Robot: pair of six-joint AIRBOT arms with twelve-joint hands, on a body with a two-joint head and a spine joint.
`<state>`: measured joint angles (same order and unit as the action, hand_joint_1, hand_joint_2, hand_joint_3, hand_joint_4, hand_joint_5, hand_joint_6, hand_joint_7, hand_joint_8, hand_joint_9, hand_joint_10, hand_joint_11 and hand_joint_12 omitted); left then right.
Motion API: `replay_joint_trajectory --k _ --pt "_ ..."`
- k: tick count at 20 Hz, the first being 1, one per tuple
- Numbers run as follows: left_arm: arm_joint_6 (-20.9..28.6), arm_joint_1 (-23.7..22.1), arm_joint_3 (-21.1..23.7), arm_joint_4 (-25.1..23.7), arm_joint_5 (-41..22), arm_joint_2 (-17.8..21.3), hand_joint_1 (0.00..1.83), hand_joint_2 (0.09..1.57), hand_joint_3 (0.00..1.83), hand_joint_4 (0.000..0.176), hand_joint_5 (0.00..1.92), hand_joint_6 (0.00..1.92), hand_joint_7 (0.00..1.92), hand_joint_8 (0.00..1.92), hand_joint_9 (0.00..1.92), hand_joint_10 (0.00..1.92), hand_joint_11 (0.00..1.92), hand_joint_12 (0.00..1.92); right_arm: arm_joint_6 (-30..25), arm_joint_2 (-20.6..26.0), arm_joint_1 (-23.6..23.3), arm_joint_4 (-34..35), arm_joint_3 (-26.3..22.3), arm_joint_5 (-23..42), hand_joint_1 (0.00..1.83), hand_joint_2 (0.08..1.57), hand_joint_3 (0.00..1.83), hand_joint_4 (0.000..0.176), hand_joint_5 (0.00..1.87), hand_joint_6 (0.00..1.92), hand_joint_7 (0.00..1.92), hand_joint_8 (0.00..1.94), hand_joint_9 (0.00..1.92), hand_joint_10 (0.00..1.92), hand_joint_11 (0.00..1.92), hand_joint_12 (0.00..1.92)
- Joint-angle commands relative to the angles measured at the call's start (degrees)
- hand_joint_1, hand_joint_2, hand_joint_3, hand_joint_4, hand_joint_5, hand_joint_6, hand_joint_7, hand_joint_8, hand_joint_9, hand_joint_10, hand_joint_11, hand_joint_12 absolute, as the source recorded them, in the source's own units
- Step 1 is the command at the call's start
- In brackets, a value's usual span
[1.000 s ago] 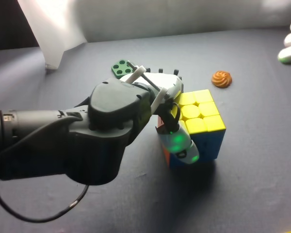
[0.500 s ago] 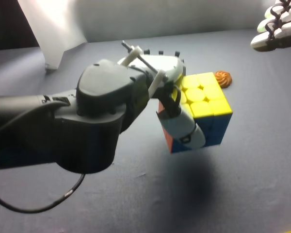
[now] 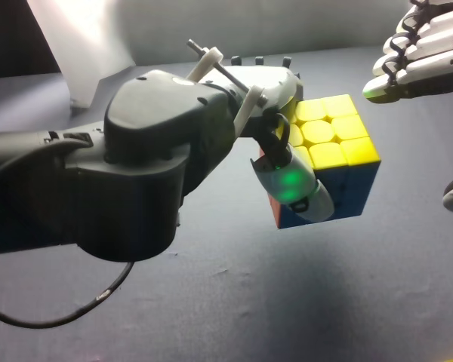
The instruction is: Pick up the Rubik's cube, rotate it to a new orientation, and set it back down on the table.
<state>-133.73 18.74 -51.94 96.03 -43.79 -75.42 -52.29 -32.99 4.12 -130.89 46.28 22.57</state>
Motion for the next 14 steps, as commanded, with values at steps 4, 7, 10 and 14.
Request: replay_joint_trajectory --k 4,7,10,14 --pt "0.6 -2.2 1.2 -4.2 0.3 0.6 1.36 1.34 0.03 0.000 0.60 1.87 0.53 1.78 0.36 1.87 0.17 1.92 0.0 -0.3 -0.1 2.0 -0.2 -3.9 0.20 0.94 0.00 0.000 0.34 0.00 0.32 0.00 0.28 0.00 0.00 0.63" --pt "0.6 -3.3 1.2 -3.8 0.3 0.7 1.43 1.36 0.02 0.000 0.52 1.92 0.50 1.86 0.36 1.90 0.26 1.92 0.0 0.1 -1.8 2.3 -0.2 -1.9 0.22 0.90 0.00 0.000 0.35 0.00 0.31 0.00 0.27 0.00 0.00 0.62" --pt "1.4 -4.2 0.9 -4.0 0.3 0.7 1.43 1.37 0.02 0.000 0.49 1.92 0.49 1.87 0.35 1.90 0.13 1.92 0.0 2.1 -3.0 4.2 -0.2 1.5 0.33 0.85 0.00 0.000 0.24 0.00 0.21 0.00 0.17 0.00 0.00 0.44" --pt "1.5 -5.1 0.5 -4.3 0.4 0.7 1.39 1.38 0.01 0.000 0.53 1.92 0.49 1.87 0.32 1.91 0.19 1.92 0.0 6.7 -5.6 4.4 -0.2 7.3 0.48 0.99 0.00 0.000 0.10 0.00 0.17 0.01 0.24 0.01 0.00 0.66"
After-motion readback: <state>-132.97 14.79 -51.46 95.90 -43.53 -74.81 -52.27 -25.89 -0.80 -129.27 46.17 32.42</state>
